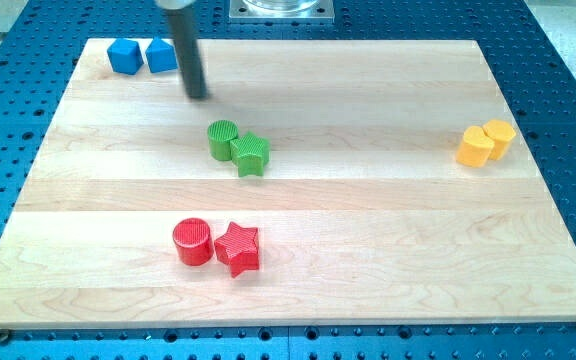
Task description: Move the arm vertically above the green star
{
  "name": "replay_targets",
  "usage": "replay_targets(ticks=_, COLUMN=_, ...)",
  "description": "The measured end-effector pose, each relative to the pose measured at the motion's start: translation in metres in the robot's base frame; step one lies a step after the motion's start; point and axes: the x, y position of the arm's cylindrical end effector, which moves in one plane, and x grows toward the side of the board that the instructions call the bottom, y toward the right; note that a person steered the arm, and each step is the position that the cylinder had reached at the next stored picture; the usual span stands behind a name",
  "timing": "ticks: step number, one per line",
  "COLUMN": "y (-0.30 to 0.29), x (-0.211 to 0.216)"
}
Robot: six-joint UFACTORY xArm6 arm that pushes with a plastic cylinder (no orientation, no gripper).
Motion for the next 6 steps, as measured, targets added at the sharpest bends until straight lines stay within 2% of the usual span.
replay_targets(ticks=1, y=0.071, x=0.007)
replay_targets(ticks=3, y=0.077, x=-0.003)
replay_targets(ticks=4, y=0.056, x=-0.003)
replay_targets(ticks=6, y=0.052, x=-0.006)
